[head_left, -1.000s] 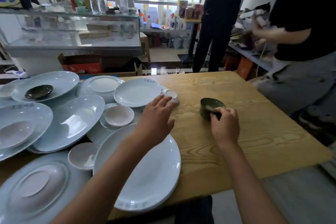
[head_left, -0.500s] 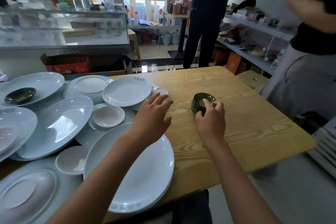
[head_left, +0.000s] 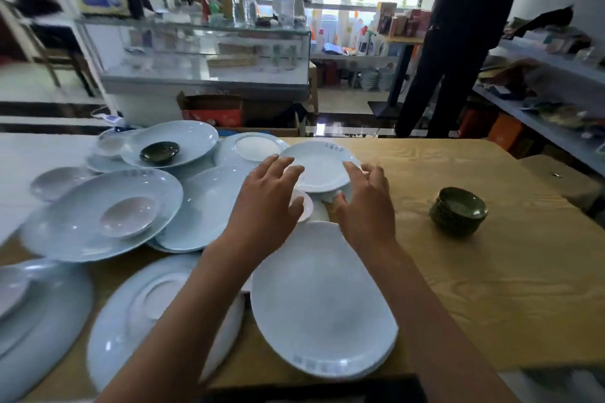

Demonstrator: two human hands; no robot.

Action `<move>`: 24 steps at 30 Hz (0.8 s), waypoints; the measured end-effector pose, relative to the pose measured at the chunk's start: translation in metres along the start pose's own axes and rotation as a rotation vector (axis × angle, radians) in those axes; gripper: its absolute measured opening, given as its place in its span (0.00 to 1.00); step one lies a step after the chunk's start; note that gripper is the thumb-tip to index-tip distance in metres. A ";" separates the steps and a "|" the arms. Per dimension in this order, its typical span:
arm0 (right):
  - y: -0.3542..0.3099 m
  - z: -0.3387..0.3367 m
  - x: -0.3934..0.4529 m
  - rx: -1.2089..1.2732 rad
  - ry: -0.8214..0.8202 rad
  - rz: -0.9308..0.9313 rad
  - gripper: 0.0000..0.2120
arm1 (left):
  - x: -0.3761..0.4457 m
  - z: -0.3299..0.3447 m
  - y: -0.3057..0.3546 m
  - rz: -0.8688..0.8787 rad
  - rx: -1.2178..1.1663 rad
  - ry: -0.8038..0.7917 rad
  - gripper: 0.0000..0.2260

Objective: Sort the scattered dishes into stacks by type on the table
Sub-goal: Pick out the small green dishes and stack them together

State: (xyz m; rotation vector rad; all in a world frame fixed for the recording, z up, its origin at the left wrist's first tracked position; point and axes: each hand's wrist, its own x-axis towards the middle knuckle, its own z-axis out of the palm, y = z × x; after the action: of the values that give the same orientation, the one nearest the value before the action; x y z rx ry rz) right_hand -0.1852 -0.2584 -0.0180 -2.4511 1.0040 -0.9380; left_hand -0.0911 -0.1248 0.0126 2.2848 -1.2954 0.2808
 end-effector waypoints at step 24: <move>-0.172 0.140 0.023 -0.003 -0.350 -0.421 0.27 | 0.038 -0.043 -0.219 -0.397 0.044 0.141 0.16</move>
State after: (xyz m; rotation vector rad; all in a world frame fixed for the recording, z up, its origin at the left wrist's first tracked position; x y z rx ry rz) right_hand 0.0085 -0.1478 -0.0205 -2.7544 0.3804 -0.5811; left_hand 0.1174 -0.0374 -0.0052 2.4466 -0.7511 0.3240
